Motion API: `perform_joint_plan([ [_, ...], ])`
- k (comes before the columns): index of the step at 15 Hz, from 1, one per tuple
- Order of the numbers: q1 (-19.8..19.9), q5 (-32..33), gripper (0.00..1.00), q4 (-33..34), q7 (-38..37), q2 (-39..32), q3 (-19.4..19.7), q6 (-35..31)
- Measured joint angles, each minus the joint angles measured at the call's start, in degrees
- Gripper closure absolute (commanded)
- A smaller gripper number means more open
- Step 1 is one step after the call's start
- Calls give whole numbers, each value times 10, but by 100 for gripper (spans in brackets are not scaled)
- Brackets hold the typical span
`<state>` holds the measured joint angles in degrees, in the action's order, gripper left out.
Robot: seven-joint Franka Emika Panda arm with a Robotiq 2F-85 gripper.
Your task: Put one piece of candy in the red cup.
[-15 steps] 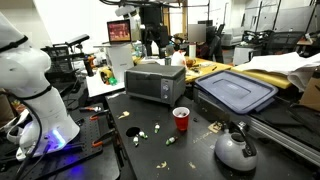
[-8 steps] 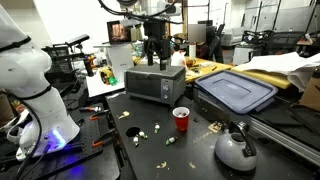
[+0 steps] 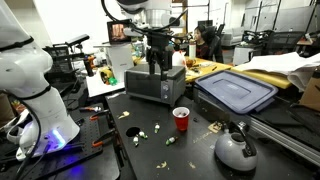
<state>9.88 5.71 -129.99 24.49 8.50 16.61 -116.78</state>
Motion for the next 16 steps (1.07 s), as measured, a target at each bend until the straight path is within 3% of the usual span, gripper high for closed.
perform_joint_plan([
  [9,36,0,0,-14,14,-64,3,-55],
  [16,55,3,0,-45,37,-102,4,-158],
])
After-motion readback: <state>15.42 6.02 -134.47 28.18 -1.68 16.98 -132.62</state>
